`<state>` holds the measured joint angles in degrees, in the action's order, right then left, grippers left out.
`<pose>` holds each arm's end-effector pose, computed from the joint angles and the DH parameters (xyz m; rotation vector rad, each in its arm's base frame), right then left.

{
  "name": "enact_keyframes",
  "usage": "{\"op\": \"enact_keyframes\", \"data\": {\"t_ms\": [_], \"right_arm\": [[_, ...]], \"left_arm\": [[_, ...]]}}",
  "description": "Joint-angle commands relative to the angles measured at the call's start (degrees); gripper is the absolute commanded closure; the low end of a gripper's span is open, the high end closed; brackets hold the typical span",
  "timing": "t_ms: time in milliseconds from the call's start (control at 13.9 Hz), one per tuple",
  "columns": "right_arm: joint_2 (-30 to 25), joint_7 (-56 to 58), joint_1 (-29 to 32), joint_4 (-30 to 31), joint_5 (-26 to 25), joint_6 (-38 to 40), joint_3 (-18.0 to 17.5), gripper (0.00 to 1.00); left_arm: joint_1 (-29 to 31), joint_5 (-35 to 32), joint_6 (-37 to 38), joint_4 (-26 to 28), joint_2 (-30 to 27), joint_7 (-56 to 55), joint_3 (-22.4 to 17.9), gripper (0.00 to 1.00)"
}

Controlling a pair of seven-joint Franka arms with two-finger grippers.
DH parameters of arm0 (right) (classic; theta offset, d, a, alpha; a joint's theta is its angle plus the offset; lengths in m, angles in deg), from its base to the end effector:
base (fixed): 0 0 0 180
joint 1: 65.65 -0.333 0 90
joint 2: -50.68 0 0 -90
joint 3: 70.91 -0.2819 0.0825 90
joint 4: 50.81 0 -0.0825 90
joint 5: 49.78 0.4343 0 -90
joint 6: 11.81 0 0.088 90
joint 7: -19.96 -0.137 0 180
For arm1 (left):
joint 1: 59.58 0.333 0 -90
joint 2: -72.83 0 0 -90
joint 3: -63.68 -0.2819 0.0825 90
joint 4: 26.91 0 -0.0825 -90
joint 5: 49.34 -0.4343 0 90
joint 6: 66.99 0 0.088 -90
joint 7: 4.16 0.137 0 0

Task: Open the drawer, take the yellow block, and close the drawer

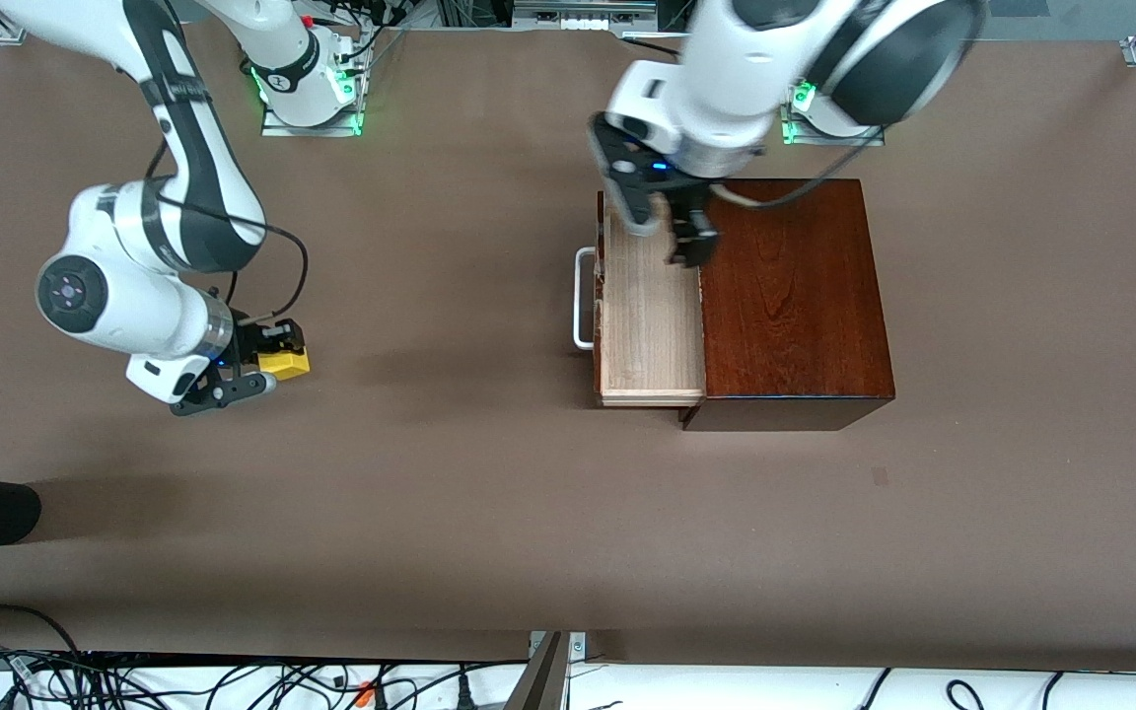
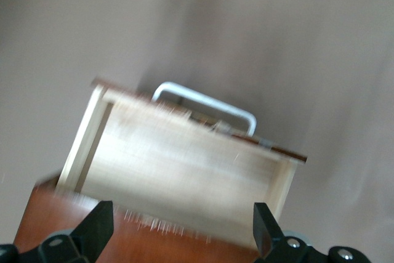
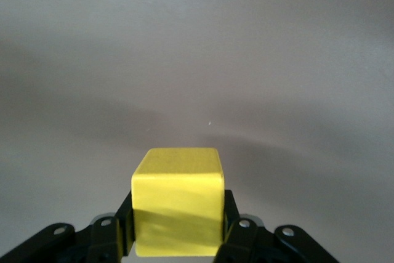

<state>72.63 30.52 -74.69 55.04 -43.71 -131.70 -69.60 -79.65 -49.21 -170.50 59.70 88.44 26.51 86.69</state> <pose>0.6373 0.0946 0.2151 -3.0259 -0.3973 0.2074 0.5154 -0.4529 0.4496 2.4382 -1.7985 0.0486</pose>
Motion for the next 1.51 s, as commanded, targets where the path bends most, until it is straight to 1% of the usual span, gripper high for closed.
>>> {"op": "enact_keyframes", "data": {"t_ms": [0, 144, 216, 432, 504, 576, 648, 792, 936, 1080, 1152, 1296, 1440], "right_arm": [[2.2, -3.1, 1.2, 2.2, -1.6, -3.6, -1.0, 0.94], [4.5, -5.4, 1.6, 2.2, -1.8, -5.3, -1.0, 0.93], [5.4, -6.2, 1.6, 2.2, -1.8, -6.1, -1.0, 0.93], [7.0, -6.9, 2.1, 2.2, -1.8, -7.5, -1.0, 0.89], [7.4, -6.9, 2.3, 2.2, -1.8, -8.1, -1.0, 0.86], [8.1, -6.9, 2.5, 2.2, -1.8, -8.6, -1.0, 0.83], [8.5, -6.9, 2.6, 2.2, -1.8, -9.0, -0.9, 0.82], [8.9, -6.8, 2.9, 2.2, -1.9, -9.2, -0.9, 0.8], [8.9, -6.8, 2.9, 2.2, -2.7, -9.2, -0.9, 0.75], [8.6, -6.7, 3.0, 2.1, -3.8, -9.1, -0.8, 0.63], [8.5, -6.7, 3.0, 2.1, -3.8, -9.1, -0.8, 0.63], [8.4, -6.7, 3.0, 2.0, -3.9, -9.1, -0.8, 0.6], [8.4, -6.7, 3.0, 2.0, -3.9, -9.1, -0.8, 0.6]], "left_arm": [[-7.1, -3.5, 0.2, -8.3, 8.3, 2.6, -0.5, 0.0], [-10.1, -7.8, -0.6, -9.3, 11.9, 3.2, -0.4, 0.0], [-11.3, -10.0, -1.9, -9.3, 12.9, 5.2, -0.5, 0.0], [-12.5, -11.4, -3.9, -9.2, 16.4, 6.5, -0.9, 0.0], [-12.8, -12.8, -4.2, -9.1, 17.5, 6.5, -0.9, 0.0], [-12.8, -15.6, -5.2, -9.1, 18.6, 6.3, -0.6, 0.0], [-12.9, -17.1, -5.5, -9.0, 19.7, 6.1, -0.6, 0.0], [-13.7, -17.6, -5.6, -9.0, 21.6, 6.1, -0.9, 0.0], [-14.0, -19.0, -5.6, -8.7, 22.1, 6.0, -0.9, 0.0], [-14.3, -20.2, -5.4, -8.3, 22.1, 4.2, -0.9, 0.0], [-14.7, -20.4, -5.0, -7.8, 22.2, 3.4, -1.1, 0.0], [-14.9, -23.3, -4.9, -6.9, 22.2, 3.2, -1.1, 0.0], [-14.9, -25.2, -4.8, -6.1, 22.3, 3.3, -1.0, 0.0]]}}
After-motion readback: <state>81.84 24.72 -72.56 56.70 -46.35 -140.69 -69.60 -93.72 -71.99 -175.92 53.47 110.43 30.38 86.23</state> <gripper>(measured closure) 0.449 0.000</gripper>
